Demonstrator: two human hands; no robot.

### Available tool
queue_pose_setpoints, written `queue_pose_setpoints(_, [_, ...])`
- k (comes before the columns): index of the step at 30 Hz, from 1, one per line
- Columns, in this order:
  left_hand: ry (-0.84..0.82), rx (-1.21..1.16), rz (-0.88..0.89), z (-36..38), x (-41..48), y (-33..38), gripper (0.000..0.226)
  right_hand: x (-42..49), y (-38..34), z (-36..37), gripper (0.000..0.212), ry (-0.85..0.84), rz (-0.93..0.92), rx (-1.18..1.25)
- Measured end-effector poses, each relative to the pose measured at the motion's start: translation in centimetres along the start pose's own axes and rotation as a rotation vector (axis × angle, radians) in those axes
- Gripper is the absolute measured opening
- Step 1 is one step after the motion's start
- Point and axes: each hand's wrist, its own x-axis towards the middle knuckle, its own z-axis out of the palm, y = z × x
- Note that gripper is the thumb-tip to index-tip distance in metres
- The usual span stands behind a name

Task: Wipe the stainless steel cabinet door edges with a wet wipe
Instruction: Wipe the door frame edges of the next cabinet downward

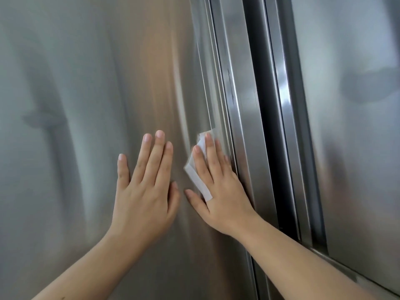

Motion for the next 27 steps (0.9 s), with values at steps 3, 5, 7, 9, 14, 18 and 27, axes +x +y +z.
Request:
queue_pose_setpoints(3, [-0.006, 0.006, 0.016, 0.3, -1.3, 0.7, 0.061, -1.8, -0.4, 0.7, 0.071, 0.005, 0.004, -0.021])
queue_pose_setpoints(5, [-0.013, 0.017, 0.032, 0.6, -2.2, 1.1, 0.061, -3.1, -0.6, 1.1, 0.072, -0.003, 0.011, -0.033])
queue_pose_setpoints(7, [-0.032, 0.019, 0.036, 0.8, -3.3, 1.6, 0.061, -4.7, -0.8, 1.6, 0.071, -0.014, 0.018, -0.037])
queue_pose_setpoints(9, [-0.051, 0.015, 0.036, 1.1, -4.5, 2.3, 0.062, -6.3, -1.0, 2.1, 0.071, -0.035, 0.02, -0.038])
queue_pose_setpoints(14, [-0.066, 0.027, 0.028, 1.7, -7.2, 3.5, 0.059, -10.0, -1.5, 3.3, 0.077, -0.066, 0.018, -0.026])
queue_pose_setpoints(18, [-0.06, 0.044, 0.029, 2.3, -9.5, 4.1, 0.059, -12.8, -2.0, 4.1, 0.078, -0.086, 0.036, -0.037])
queue_pose_setpoints(27, [-0.077, 0.093, 0.072, 3.9, -14.3, 6.4, 0.057, -17.9, -3.1, 5.5, 0.075, -0.105, 0.07, -0.019])
